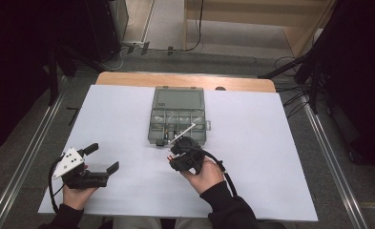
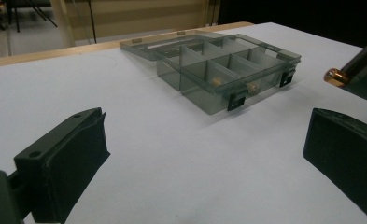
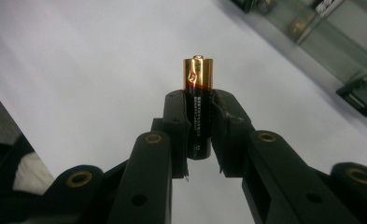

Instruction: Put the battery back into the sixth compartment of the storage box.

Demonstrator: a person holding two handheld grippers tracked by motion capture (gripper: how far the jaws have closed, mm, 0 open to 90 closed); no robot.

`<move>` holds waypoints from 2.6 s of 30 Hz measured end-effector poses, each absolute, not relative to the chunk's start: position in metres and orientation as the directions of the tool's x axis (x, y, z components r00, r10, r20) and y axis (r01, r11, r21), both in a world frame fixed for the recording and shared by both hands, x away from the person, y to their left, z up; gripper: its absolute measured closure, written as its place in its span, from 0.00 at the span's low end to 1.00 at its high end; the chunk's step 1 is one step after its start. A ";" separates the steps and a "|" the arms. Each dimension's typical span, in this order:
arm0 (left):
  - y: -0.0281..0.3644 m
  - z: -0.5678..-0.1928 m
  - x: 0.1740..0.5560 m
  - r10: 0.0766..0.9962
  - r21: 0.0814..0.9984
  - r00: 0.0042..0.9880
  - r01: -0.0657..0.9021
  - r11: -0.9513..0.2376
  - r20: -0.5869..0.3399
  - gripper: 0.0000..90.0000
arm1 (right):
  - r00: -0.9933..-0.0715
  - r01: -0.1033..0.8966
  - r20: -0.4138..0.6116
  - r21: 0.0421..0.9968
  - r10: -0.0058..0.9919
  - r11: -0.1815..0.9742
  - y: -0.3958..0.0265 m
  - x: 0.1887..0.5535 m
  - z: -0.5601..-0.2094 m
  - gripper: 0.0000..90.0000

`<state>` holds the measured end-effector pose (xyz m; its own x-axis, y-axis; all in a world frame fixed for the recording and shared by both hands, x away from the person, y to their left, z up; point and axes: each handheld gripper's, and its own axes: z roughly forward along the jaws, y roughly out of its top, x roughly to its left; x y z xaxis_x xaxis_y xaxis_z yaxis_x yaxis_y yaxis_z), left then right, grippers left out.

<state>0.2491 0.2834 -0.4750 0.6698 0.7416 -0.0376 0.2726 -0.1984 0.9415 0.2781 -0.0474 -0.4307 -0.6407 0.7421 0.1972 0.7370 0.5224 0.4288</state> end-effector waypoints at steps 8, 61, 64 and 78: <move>0.284 -0.475 0.249 0.743 0.942 0.669 0.272 -0.198 -0.037 0.00 | -0.593 0.773 0.291 0.469 0.751 0.428 -0.050 0.293 -0.430 0.86; 0.284 -0.474 0.250 0.738 0.943 0.673 0.268 -0.197 -0.038 0.00 | -0.399 0.789 0.493 0.614 0.773 0.015 -0.068 0.353 -0.446 0.00; 0.283 -0.475 0.250 0.738 0.943 0.673 0.269 -0.197 -0.038 0.00 | -0.446 0.716 0.449 0.698 0.774 0.009 -0.073 0.345 -0.440 0.00; 0.284 -0.475 0.250 0.740 0.943 0.672 0.269 -0.197 -0.037 0.00 | -0.511 0.635 0.294 0.763 0.808 0.124 -0.091 0.331 -0.439 0.01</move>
<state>0.2497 0.2840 -0.4745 0.6720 0.7396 -0.0366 0.2687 -0.1974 0.9428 0.3306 -0.0915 -0.4388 -0.5108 0.8078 0.2942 0.6347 0.1235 0.7628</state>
